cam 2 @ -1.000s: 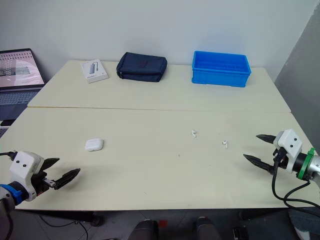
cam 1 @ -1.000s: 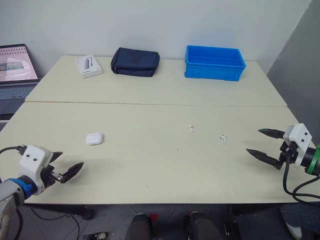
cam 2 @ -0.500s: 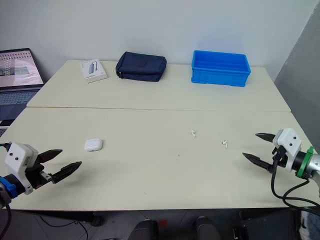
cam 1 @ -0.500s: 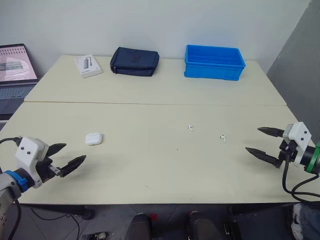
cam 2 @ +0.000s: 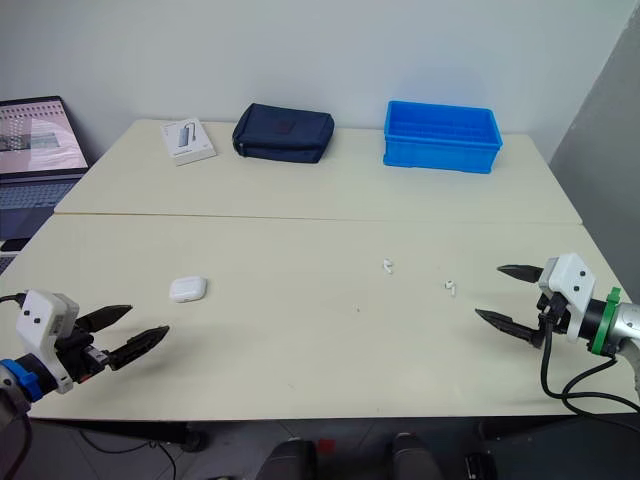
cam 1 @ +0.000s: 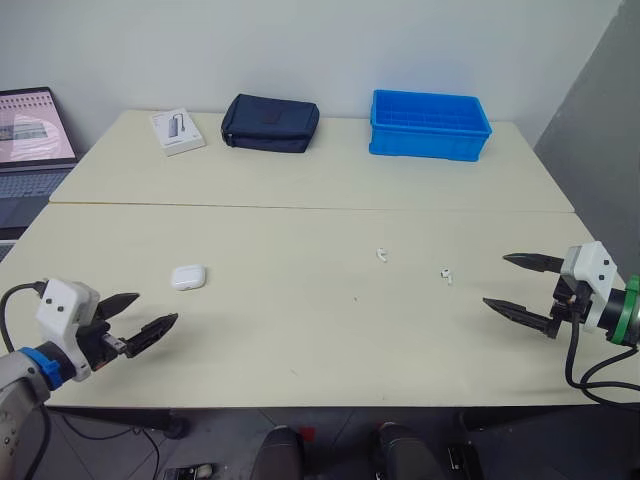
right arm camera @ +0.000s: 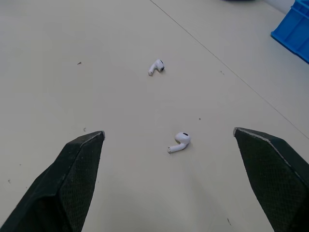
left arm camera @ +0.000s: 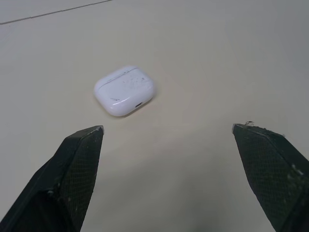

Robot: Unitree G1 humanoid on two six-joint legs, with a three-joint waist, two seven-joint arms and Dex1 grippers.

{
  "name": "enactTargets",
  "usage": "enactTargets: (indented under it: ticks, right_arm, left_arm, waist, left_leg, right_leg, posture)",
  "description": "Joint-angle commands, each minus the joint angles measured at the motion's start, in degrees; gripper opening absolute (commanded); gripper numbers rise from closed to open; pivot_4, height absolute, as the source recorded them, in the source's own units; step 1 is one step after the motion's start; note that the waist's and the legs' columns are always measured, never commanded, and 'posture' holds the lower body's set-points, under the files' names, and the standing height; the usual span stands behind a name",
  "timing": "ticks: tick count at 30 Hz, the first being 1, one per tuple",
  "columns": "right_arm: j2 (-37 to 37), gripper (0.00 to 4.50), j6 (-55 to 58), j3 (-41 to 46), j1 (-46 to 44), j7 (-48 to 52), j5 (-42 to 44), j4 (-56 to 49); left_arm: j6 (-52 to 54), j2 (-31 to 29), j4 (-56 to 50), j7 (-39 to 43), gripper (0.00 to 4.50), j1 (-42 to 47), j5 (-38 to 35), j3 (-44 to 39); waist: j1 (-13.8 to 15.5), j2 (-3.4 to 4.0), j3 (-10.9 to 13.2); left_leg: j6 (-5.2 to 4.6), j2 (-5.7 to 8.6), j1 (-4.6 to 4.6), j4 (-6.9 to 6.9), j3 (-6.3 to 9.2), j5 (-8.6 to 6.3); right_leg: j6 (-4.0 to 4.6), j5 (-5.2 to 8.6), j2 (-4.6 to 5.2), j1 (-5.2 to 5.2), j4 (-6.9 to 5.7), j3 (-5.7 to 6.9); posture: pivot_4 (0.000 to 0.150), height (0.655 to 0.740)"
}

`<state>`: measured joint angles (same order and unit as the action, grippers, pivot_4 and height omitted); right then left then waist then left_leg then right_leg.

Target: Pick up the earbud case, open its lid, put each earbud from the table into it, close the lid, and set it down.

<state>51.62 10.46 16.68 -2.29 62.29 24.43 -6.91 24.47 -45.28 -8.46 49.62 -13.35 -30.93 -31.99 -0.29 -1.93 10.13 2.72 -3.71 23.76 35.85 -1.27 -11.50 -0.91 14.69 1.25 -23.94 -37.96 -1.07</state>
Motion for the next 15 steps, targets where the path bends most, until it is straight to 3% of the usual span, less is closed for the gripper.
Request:
enactTargets:
  ticks: [1, 8, 15]
  right_arm:
    - [0.3, 4.48, 0.6, 0.5, -1.1, -0.7, 0.6, -3.2]
    - [-2.6, 4.48, 7.6, -7.1, -8.7, -3.7, 2.8, -12.3]
    - [-6.8, 4.48, 12.2, -15.7, -20.5, -3.2, 2.8, -12.9]
  left_arm:
    - [0.4, 3.3, -2.7, -5.0, 4.50, 0.5, -0.8, -1.8]
    - [3.3, 14.6, -6.0, -20.6, 4.50, 3.6, 1.8, 2.7]
    - [4.3, 21.9, -3.0, -32.9, 4.50, 9.9, 8.1, 8.6]
  waist:
    - [0.0, 0.00, 0.0]
    - [-0.1, -0.03, 0.0]
    - [0.1, -0.16, -0.1]
  left_leg:
    - [0.00, 0.00, 0.00, 0.00, 0.00, 0.00]
    - [-0.01, -0.01, -0.02, 0.12, 0.07, 0.01]
    - [-0.01, 0.03, 0.00, 0.24, 0.22, 0.01]
  right_leg:
    - [-0.01, 0.00, 0.00, 0.01, 0.00, -0.01]
    - [-0.14, -0.10, -0.12, 0.05, -0.12, -0.09]
    - [-0.18, -0.13, -0.13, 0.21, -0.05, -0.02]
  posture:
    - [0.150, 0.7400]
    - [0.150, 0.7400]
    - [0.150, 0.7400]
